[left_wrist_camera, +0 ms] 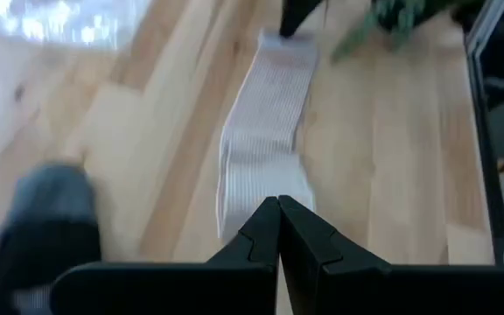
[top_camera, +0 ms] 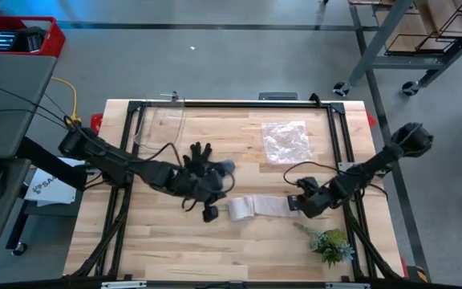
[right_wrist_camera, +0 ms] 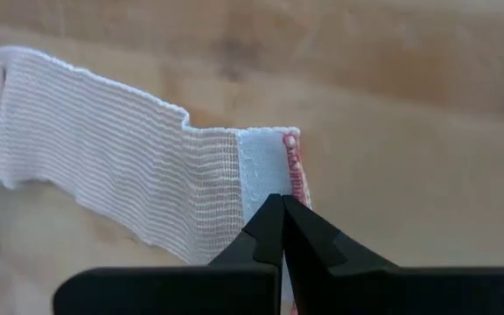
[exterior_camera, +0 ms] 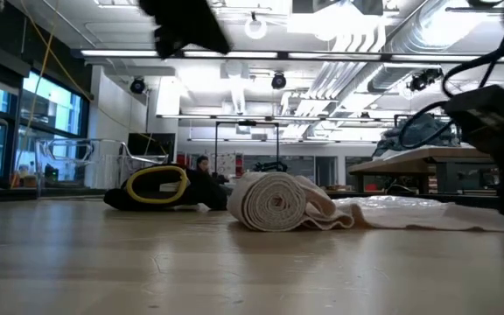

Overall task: Roll bandage
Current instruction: Roll the white-brown bandage

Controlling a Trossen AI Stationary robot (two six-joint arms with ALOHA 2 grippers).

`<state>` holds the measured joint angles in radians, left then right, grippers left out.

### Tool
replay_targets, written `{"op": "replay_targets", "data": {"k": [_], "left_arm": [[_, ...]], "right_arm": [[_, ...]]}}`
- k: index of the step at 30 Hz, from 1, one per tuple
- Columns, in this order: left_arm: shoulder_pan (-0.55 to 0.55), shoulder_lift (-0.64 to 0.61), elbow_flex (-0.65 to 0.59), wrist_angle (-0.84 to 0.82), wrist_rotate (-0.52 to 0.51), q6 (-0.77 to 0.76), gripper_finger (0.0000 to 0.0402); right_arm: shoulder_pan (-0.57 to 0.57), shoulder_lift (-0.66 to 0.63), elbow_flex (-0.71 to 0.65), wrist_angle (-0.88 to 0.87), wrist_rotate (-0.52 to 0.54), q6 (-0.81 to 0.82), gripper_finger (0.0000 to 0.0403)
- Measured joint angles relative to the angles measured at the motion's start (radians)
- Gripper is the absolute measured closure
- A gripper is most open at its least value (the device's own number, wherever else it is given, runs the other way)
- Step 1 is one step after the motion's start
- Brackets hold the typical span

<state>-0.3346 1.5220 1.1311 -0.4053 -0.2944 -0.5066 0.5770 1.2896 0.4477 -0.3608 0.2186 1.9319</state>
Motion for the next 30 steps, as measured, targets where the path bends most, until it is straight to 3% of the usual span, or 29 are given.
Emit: {"op": "replay_targets", "data": {"k": [7,13,17,25,30], "left_arm": [[-0.046,-0.067,-0.101,0.015,-0.007,-0.1,0.0401],[-0.048,-0.076,-0.104,0.007,0.026,-0.075,0.0401],[-0.042,-0.076,-0.104,-0.001,0.028,-0.067,0.0402],[-0.016,-0.076,-0.104,0.007,0.021,-0.042,0.0401],[0.013,-0.041,-0.103,0.0,0.032,-0.127,0.0382]], "right_arm": [[0.075,-0.002,0.0,-0.04,0.028,0.104,0.0403],[0.073,-0.009,0.002,-0.043,-0.001,0.103,0.0403],[0.071,-0.007,0.057,-0.151,-0.04,0.103,0.0403],[0.07,-0.007,0.124,-0.253,-0.019,0.102,0.0403],[0.069,-0.007,0.167,-0.273,0.023,0.028,0.0403]]}}
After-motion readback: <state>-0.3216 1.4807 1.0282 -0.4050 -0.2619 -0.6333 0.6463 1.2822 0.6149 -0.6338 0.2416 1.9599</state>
